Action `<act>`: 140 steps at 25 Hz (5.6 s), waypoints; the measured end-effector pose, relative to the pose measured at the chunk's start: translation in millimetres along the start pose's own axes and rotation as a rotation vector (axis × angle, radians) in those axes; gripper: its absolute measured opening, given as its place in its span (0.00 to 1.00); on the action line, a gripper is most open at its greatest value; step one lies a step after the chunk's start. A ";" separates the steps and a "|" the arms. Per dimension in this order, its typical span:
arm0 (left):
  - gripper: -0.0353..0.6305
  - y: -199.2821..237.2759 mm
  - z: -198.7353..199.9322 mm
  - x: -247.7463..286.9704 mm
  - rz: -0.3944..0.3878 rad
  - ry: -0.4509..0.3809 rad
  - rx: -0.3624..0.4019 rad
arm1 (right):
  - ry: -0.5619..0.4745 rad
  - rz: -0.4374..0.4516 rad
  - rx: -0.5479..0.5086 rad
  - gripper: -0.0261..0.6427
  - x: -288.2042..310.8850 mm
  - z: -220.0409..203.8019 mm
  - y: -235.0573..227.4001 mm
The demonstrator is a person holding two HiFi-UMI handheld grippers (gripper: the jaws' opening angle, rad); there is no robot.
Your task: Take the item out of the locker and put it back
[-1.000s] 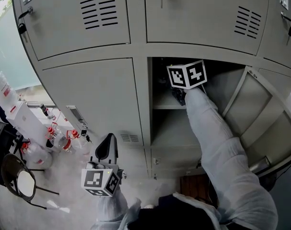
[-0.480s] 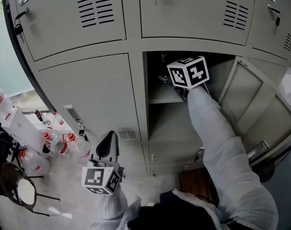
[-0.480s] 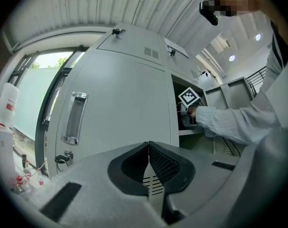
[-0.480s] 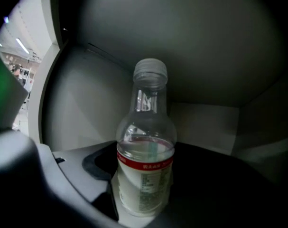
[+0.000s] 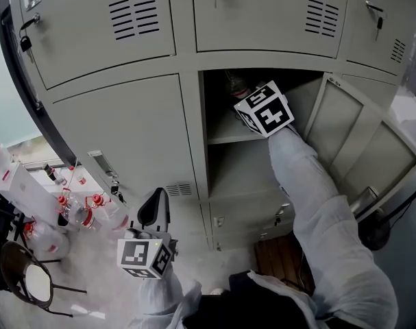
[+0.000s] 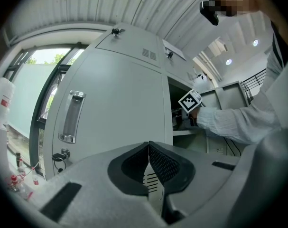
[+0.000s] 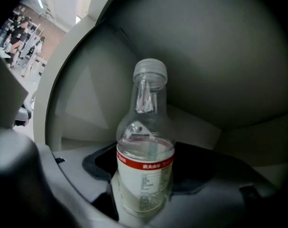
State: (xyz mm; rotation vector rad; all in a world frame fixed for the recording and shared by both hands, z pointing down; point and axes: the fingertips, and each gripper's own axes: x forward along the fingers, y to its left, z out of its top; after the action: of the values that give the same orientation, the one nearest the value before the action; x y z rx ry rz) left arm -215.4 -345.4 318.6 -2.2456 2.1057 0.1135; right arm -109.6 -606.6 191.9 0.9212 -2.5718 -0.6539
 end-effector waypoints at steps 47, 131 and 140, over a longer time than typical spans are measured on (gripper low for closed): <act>0.07 -64.5 -28.6 -35.7 -0.348 0.052 -0.011 | -0.015 -0.285 -0.131 0.51 -207.8 -11.1 63.1; 0.07 -33.6 -59.1 -14.3 -0.050 0.105 -0.162 | 0.284 0.037 0.875 0.51 -39.0 -199.7 102.7; 0.07 -20.2 -56.0 -11.3 -0.007 0.098 -0.145 | 0.278 -0.047 0.718 0.51 -15.8 -206.9 85.3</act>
State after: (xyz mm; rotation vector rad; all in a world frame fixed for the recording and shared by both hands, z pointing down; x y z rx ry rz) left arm -195.2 -338.2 375.3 -2.3858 2.2051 0.1641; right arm -48.7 -601.3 407.8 1.1720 -2.5388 0.4109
